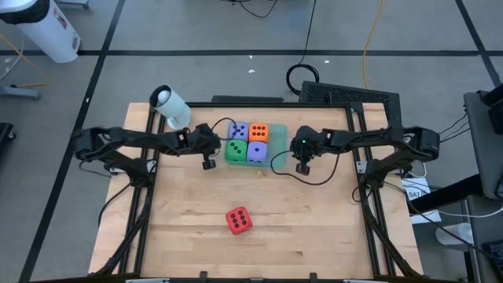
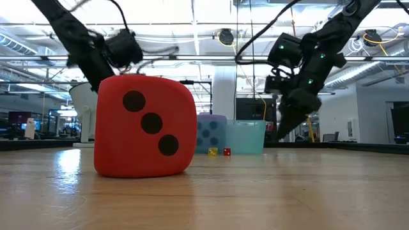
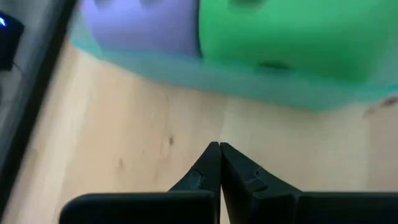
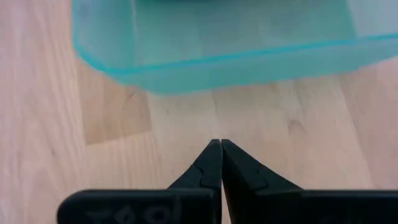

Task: Pick & Place Dice
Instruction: Adjust the blue bin, then put the large red dice into the blue bin

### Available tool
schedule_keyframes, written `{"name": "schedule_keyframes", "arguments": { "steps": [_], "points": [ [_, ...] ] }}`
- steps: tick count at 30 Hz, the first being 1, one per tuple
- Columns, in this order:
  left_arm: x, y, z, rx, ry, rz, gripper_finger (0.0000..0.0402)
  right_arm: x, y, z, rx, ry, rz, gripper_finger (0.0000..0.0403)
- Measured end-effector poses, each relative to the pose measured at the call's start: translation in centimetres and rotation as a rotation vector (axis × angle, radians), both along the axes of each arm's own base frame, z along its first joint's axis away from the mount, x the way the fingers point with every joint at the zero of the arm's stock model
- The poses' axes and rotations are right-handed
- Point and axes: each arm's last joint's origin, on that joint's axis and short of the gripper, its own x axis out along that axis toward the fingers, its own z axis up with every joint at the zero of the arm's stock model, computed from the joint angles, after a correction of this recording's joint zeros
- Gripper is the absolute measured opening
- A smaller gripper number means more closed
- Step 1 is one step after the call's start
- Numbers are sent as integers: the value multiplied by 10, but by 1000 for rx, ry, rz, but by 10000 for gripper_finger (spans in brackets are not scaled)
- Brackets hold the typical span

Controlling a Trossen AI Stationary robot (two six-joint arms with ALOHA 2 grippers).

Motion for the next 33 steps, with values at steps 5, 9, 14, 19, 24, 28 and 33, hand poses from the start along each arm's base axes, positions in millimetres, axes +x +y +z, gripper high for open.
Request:
{"name": "schedule_keyframes", "arguments": {
  "steps": [5,9,14,19,24,28,33],
  "points": [
    [-2,-21,28,-12,-139,-100,4,-2,4,18,-83,-81,57,0],
    [-5,-44,45,-12,-212,-176,4,0,7,34,-155,-181,104,0],
    [-11,-70,62,-44,-304,-323,9,-2,9,56,-216,-318,114,0],
    [-17,-93,74,-162,-385,-433,15,-2,14,73,-260,-439,130,0],
    [-21,-120,75,-315,-389,-528,5,0,23,80,-276,-497,169,0],
    [-21,-133,73,-289,-392,-431,12,4,30,81,-280,-521,201,0],
    [-20,-135,85,-182,-531,-333,4,12,40,81,-294,-561,257,0]
  ]
}}
